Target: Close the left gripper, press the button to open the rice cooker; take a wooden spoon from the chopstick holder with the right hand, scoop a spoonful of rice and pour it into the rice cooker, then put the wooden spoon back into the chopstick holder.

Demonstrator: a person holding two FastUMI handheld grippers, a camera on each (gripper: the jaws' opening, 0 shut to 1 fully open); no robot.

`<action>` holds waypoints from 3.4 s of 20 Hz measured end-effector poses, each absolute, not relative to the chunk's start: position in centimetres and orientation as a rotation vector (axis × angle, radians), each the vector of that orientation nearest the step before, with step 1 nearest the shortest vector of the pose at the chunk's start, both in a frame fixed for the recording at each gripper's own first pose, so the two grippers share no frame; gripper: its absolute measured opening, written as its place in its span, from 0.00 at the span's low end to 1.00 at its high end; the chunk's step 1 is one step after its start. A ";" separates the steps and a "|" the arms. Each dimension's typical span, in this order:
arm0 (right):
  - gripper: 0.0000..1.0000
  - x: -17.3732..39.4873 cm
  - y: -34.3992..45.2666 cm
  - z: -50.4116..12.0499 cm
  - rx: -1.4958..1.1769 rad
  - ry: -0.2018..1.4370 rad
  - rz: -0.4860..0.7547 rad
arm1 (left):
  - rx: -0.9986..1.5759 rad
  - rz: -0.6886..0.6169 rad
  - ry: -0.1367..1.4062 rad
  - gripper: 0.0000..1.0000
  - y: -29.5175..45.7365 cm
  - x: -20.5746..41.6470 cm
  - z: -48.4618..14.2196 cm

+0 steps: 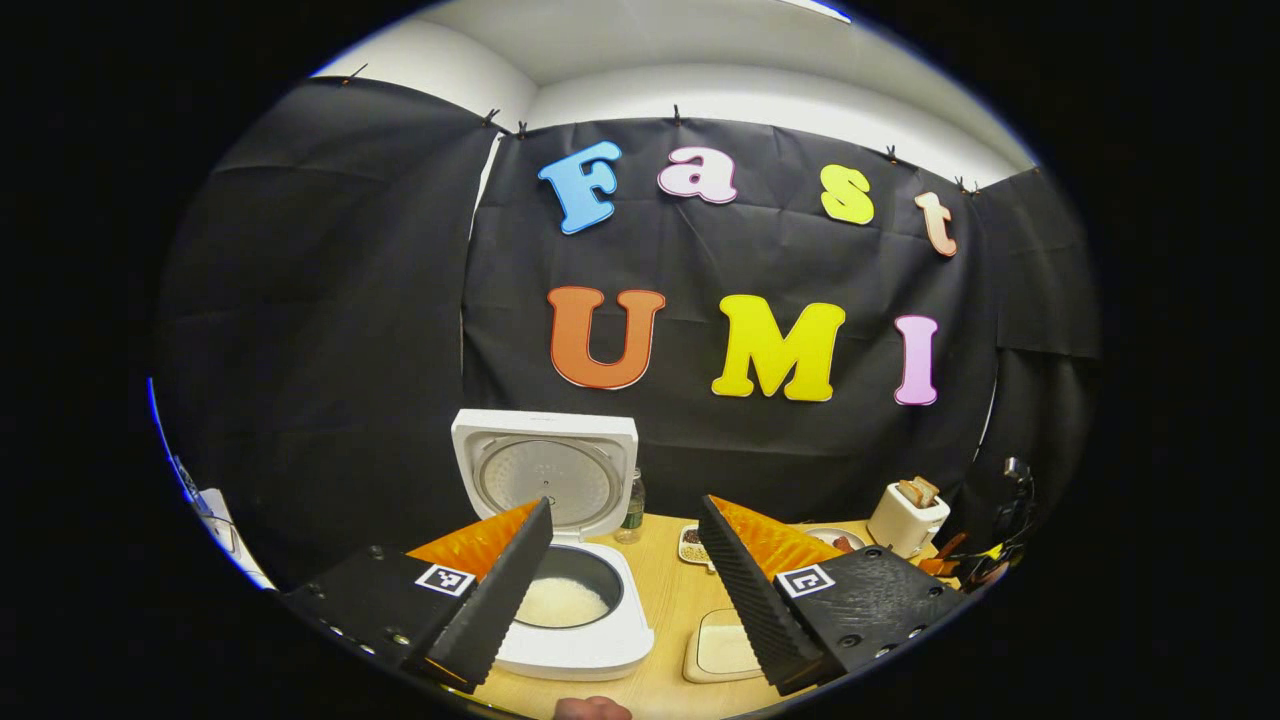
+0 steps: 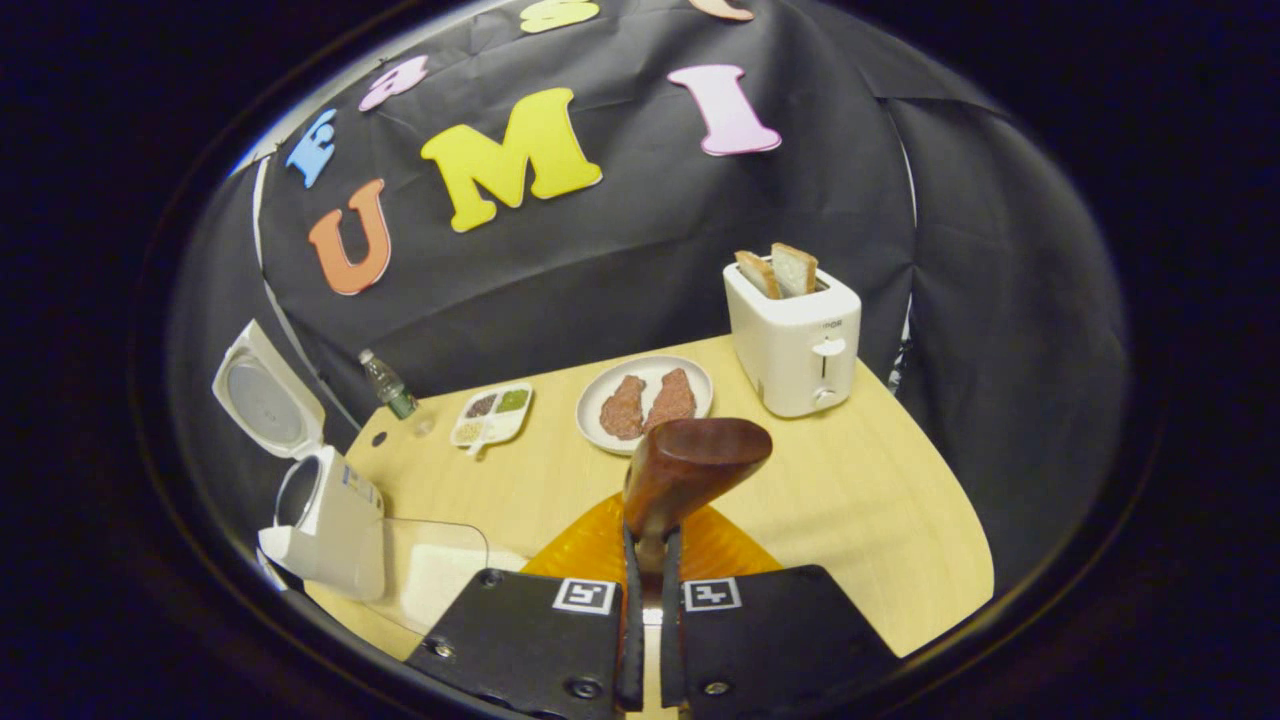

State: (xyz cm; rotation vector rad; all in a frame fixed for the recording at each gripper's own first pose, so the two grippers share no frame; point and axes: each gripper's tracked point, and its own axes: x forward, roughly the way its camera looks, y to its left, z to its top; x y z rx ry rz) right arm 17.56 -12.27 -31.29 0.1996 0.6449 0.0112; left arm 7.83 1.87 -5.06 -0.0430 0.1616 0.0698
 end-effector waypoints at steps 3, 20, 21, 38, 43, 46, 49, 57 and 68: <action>0.12 17.6 -11.6 -33.3 0.181 0.651 0.025 | -0.045 0.085 0.166 0.94 2.0 7.8 -4.6; 0.65 16.9 -15.7 -19.1 0.022 0.313 -0.099 | 0.065 0.141 -0.011 0.94 7.6 14.1 4.7; 0.76 16.1 -15.9 -17.0 0.008 0.278 -0.107 | 0.069 0.133 -0.028 0.94 7.6 15.2 5.6; 1.00 3.4 -18.3 -12.4 0.042 0.258 -0.295 | -0.106 0.141 0.430 0.94 15.1 33.1 -6.4; 1.00 2.9 -16.7 -13.0 0.037 0.281 -0.278 | -0.024 0.136 0.520 0.97 15.0 32.9 -9.2; 1.00 3.3 -15.6 -12.9 0.044 0.278 -0.249 | -0.040 0.115 0.541 0.97 14.3 31.4 -9.1; 1.00 3.4 -14.3 -13.0 0.075 0.280 -0.214 | -0.053 0.090 0.547 0.98 13.7 29.0 -9.4; 1.00 2.9 -11.6 -15.0 0.062 0.323 -0.116 | -0.050 0.098 0.562 0.96 10.9 17.5 -15.0; 1.00 3.1 -8.9 -15.7 0.005 0.363 -0.013 | -0.044 0.098 0.533 0.97 9.1 10.4 -21.3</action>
